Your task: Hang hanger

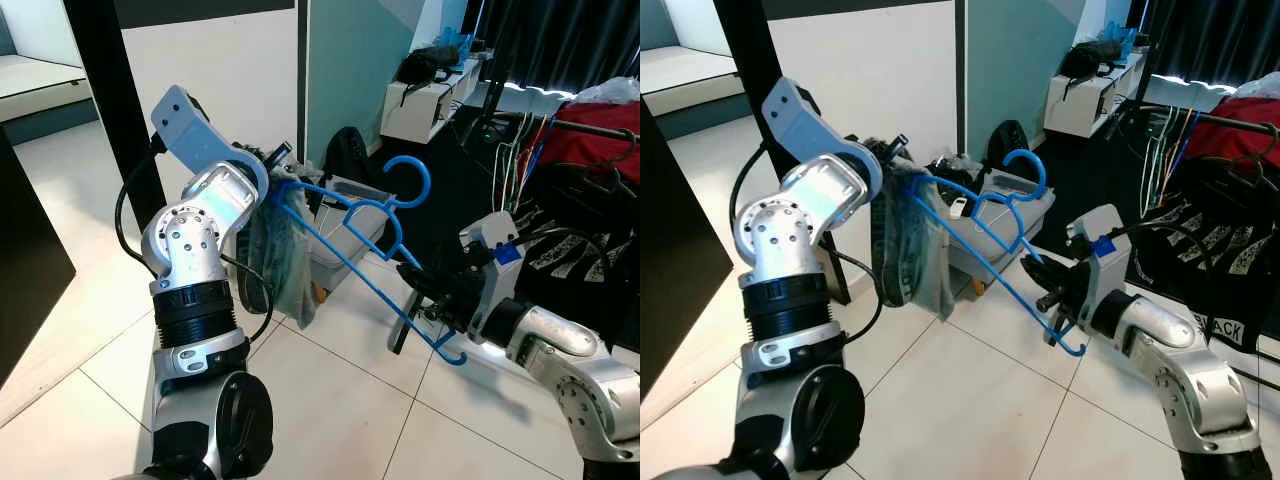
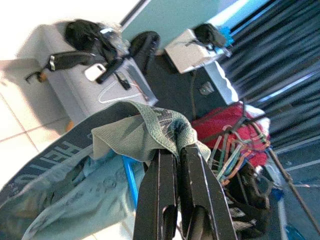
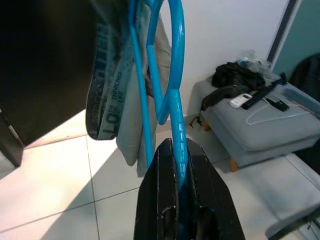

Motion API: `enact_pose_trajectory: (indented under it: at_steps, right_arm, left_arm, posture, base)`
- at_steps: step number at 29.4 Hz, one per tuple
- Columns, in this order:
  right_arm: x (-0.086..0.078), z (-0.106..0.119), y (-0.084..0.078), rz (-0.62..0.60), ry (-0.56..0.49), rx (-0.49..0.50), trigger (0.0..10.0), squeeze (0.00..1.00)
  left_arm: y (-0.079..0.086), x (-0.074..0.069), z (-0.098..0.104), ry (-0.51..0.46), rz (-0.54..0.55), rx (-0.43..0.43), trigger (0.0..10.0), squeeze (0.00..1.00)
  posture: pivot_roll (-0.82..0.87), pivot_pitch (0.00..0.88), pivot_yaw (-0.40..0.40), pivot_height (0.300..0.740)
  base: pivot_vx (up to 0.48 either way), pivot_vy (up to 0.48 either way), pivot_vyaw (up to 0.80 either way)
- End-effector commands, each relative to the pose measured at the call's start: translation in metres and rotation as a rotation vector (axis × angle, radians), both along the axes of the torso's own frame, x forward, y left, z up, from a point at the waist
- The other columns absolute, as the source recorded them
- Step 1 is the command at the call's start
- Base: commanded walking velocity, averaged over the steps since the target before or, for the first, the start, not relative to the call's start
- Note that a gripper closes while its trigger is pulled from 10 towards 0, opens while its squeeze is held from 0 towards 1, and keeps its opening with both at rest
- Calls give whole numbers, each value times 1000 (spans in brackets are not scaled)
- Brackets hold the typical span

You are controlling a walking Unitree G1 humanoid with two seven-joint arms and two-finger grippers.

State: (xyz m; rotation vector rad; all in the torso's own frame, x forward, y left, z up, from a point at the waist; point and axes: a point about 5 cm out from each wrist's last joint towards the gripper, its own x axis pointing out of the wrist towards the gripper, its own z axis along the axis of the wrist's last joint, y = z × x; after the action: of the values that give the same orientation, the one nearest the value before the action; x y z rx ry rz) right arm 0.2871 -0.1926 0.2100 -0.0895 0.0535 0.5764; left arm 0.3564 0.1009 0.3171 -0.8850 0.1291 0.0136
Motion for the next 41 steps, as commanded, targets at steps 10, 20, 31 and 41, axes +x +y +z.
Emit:
enact_pose_trajectory:
  at_steps: [10,20,31,41]
  right_arm:
    - [16,4,-7,-144,-36,35,10000,0]
    - [29,6,4,-155,-58,83,10000,0]
    - [41,10,-20,-360,-95,116,10000,0]
    - [44,30,-49,-548,-210,237,10000,0]
  left_arm:
    - [-78,-15,-9,66,-340,-182,10000,0]
    - [-95,-24,-8,85,-431,-283,10000,0]
    - [-85,-30,8,5,-479,-341,10000,0]
    - [-79,-39,1,-22,-562,-311,10000,0]
  posture:
    - [-49,0,4,740]
    - [-42,0,-4,740]
    - [-37,0,-7,740]
    - [-32,0,-8,740]
  base:
    - [0,0,0]
    - [0,0,0]
    - [0,0,0]
    - [0,0,0]
